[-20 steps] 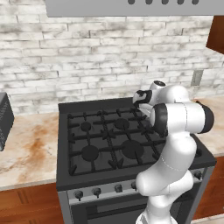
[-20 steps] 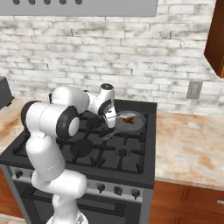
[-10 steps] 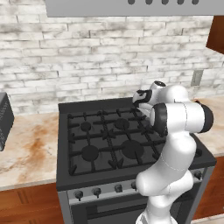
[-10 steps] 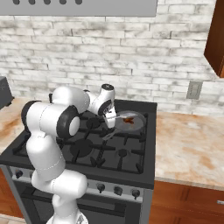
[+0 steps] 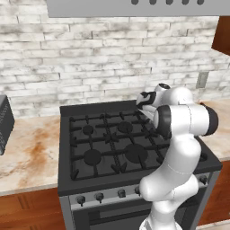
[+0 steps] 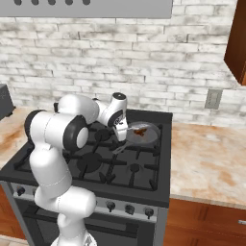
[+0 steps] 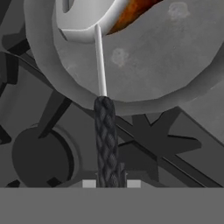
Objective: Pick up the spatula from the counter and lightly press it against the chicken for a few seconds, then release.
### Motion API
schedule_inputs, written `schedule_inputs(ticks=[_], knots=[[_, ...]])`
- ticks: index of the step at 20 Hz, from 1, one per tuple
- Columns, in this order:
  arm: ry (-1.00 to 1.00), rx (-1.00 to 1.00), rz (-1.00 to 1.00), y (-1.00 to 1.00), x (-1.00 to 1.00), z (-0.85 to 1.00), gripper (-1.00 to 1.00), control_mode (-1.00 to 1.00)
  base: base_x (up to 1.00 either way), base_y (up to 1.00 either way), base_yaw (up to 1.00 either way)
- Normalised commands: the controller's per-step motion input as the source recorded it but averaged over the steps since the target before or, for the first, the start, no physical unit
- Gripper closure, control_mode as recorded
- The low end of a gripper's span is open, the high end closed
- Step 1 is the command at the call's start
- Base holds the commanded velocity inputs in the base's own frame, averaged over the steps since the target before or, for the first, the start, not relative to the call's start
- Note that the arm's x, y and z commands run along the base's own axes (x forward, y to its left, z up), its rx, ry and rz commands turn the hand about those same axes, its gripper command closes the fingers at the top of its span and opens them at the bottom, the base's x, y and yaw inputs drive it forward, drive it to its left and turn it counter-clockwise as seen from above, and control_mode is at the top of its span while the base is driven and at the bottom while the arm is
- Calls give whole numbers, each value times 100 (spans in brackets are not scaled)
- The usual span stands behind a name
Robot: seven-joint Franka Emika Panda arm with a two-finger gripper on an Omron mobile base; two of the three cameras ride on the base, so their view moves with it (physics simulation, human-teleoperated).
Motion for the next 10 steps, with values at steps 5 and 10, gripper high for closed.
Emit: schedule_inputs(ticks=[5,10], knots=[[2,2,0,0,0,-8,100,-100,0,0,0],[3,2,0,0,0,-8,100,-100,0,0,0]])
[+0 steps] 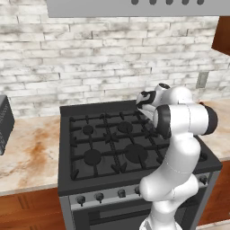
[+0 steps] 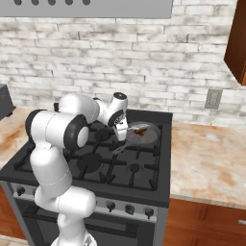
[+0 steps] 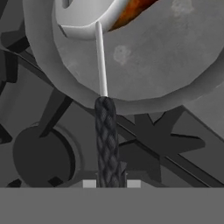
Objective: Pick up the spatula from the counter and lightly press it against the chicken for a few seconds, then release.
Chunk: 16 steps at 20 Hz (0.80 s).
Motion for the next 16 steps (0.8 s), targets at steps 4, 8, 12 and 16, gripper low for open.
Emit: schedule_inputs(ticks=[4,8,12,16], knots=[[2,2,0,0,-1,-6,100,-100,0,0,0],[0,1,0,0,-13,2,100,-100,0,0,0],[-6,0,0,0,-38,40,100,-100,0,0,0],[-11,0,0,0,-43,62,100,-100,0,0,0]])
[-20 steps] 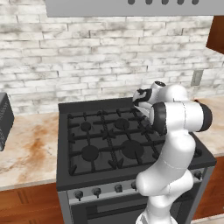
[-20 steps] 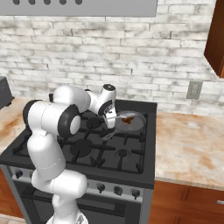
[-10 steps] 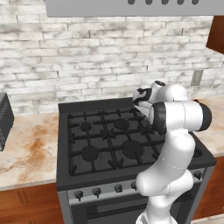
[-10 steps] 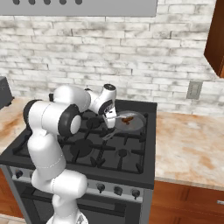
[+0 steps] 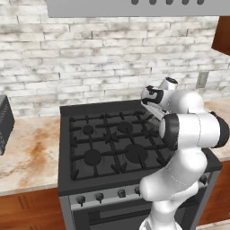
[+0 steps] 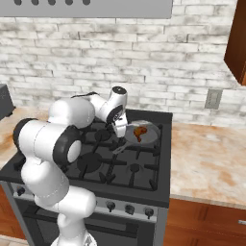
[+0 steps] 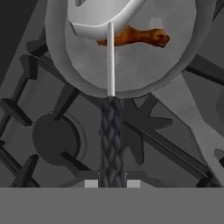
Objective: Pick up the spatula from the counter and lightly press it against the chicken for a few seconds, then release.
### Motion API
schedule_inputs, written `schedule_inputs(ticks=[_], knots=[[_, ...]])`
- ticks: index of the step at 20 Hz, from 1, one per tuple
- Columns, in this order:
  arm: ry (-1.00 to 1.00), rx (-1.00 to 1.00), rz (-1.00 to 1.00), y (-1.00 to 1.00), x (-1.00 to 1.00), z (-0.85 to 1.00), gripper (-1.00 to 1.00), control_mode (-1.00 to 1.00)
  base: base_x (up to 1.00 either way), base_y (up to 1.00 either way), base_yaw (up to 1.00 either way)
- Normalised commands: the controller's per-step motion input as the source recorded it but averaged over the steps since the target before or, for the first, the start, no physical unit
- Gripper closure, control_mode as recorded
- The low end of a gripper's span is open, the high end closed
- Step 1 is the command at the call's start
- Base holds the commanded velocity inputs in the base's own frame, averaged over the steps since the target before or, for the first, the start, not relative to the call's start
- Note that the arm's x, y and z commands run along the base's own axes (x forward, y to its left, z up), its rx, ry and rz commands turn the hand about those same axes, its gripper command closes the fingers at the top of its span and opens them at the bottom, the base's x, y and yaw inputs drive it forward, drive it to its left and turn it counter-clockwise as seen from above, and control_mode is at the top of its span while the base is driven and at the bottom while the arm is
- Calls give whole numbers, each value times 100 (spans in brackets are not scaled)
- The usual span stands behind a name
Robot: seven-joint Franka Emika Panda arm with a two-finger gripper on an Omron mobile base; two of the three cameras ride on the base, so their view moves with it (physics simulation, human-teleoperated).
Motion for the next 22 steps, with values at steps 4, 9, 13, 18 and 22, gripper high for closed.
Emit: schedule_inputs(ticks=[4,9,13,18,22], knots=[[-9,0,0,0,-43,53,100,-100,0,0,0],[-8,0,0,0,-48,47,100,-100,0,0,0],[-7,0,0,3,-45,38,100,-100,0,0,0],[-8,0,0,20,-52,29,100,-100,0,0,0],[-10,0,1,34,-60,19,100,-100,0,0,0]])
